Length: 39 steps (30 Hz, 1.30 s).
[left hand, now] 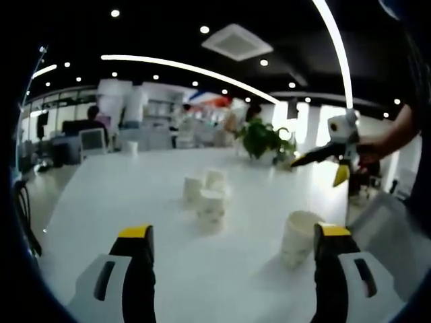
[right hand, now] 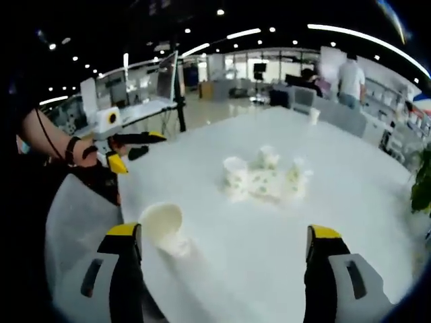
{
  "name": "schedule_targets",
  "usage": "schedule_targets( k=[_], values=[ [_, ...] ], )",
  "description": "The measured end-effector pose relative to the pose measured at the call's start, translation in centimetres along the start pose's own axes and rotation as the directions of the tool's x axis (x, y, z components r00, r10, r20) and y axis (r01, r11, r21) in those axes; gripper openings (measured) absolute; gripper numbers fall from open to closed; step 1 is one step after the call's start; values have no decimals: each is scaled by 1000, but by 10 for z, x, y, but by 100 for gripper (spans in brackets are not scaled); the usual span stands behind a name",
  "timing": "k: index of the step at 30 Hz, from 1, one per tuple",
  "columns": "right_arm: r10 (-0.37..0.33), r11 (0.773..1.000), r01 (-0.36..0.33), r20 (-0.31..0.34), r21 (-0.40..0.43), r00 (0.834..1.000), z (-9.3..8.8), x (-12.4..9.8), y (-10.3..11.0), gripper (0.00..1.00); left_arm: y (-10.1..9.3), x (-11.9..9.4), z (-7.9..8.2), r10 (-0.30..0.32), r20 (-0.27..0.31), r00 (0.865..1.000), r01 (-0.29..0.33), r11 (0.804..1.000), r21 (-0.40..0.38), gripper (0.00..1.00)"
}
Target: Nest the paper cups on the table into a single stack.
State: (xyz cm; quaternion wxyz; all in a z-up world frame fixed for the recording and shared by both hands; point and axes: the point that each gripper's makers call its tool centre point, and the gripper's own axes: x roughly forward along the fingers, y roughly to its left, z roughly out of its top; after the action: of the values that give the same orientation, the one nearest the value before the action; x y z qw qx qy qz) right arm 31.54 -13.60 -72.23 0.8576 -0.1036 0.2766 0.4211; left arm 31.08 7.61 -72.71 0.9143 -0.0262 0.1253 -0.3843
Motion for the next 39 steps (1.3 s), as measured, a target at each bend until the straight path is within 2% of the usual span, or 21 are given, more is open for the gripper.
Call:
schedule_targets(
  k=[14,23,31,39],
  values=[
    [-26,997,25,10,74,1000,-5,-5,-10,100,1,7,8,2,4,1000,-2,1000,16,98],
    [-51,989,45,38,142,998,-3,-7,-25,98,0,11,10,-7,3,1000,7,1000,22,97],
    [-66,983,53,69,178,995,7,-2,-43,96,-1,9,12,-10,-1,1000,10,1000,25,97],
    [-63,975,40,99,220,993,20,13,-59,95,-3,9,10,-7,-5,1000,7,1000,17,97]
  ],
)
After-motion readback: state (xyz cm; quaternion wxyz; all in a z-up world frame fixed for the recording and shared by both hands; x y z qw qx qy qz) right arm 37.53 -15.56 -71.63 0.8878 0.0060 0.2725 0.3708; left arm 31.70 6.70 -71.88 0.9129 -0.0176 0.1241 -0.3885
